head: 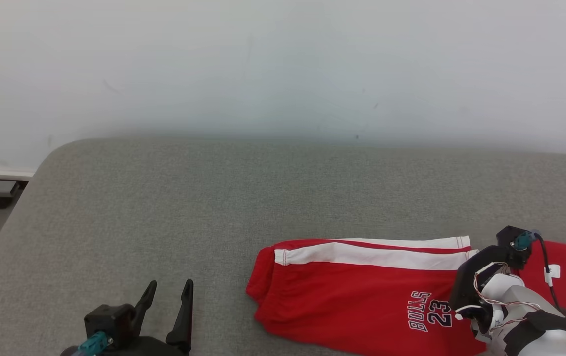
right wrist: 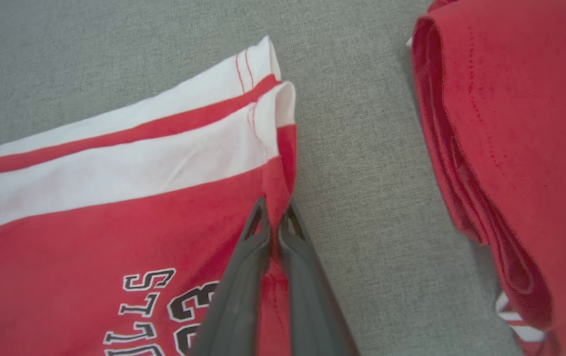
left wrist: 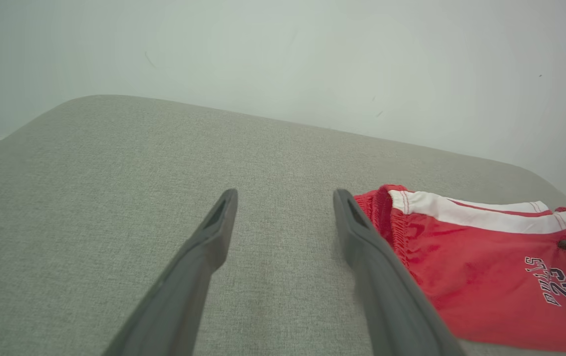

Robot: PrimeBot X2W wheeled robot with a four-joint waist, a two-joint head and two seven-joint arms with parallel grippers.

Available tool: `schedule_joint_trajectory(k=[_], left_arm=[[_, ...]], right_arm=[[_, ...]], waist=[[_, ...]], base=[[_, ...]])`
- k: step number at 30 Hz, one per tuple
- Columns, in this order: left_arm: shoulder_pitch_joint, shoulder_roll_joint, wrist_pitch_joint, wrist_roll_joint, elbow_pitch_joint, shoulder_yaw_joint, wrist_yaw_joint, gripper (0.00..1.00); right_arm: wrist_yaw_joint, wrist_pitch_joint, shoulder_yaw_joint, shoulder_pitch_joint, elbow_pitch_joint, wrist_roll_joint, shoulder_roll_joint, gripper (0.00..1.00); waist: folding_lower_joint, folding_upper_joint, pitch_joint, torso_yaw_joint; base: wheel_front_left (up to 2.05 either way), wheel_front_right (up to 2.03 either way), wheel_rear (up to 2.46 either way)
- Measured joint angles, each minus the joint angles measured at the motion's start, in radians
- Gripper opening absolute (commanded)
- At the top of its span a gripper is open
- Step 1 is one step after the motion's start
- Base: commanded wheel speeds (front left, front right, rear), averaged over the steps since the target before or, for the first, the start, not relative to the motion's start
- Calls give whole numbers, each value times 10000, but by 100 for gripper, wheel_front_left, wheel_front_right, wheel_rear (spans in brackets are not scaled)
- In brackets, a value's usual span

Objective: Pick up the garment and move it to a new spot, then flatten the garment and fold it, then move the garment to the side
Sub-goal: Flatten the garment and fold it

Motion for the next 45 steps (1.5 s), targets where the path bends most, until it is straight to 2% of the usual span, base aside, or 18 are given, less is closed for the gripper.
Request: schedule_joint_trajectory(k=[8,11,20,22,25,28,31,33,39,45], left_arm=[[194,8,-2,-15,-12,36,12,100],[199,35,-2,-15,-23,71,13,100],[183,-6,50,-15,-15,-59,8,100],[151,-35,90,-15,23,-148,-10,100],[123,-132,146,-15,75,-236,-96,100],[123,-119,161,-15,113,-245,-94,100],[124,-117,174,-15,115,-247,-94,100],[124,-113,174,-15,115,-251,-94,100],[124,-136,186,-15,109,-362,-140,100],[124,-117,186,-15,111,-336,-140,100]], right_arm=[[-46,-291,100,-136,-17,-213,-178,0],[-40,-259,447,-526,-234,-382,201,0],[376,27,1371,-929,-732,-506,506,0],[581,228,2205,-701,-1641,109,374,0],[608,527,3724,-46,-3331,1507,372,0],[326,765,5045,491,-4842,2713,449,0],[-15,911,6057,539,-5818,3467,441,0],[-155,982,6523,488,-6140,3800,439,0],[-265,970,7258,322,-6238,4667,412,0],[-263,301,7333,77,-5497,5461,403,0]], waist=[[0,0,-193,-280],[0,0,-243,-417],[0,0,-296,-460],[0,0,-310,-420],[0,0,-341,-298],[0,0,-385,-165],[0,0,-427,-61],[0,0,-439,-12],[0,0,-388,126],[0,0,-330,205]], base=[[0,0,0],[0,0,0],[0,0,0],[0,0,0],[0,0,0],[0,0,0],[0,0,0],[0,0,0],[0,0,0],[0,0,0]])
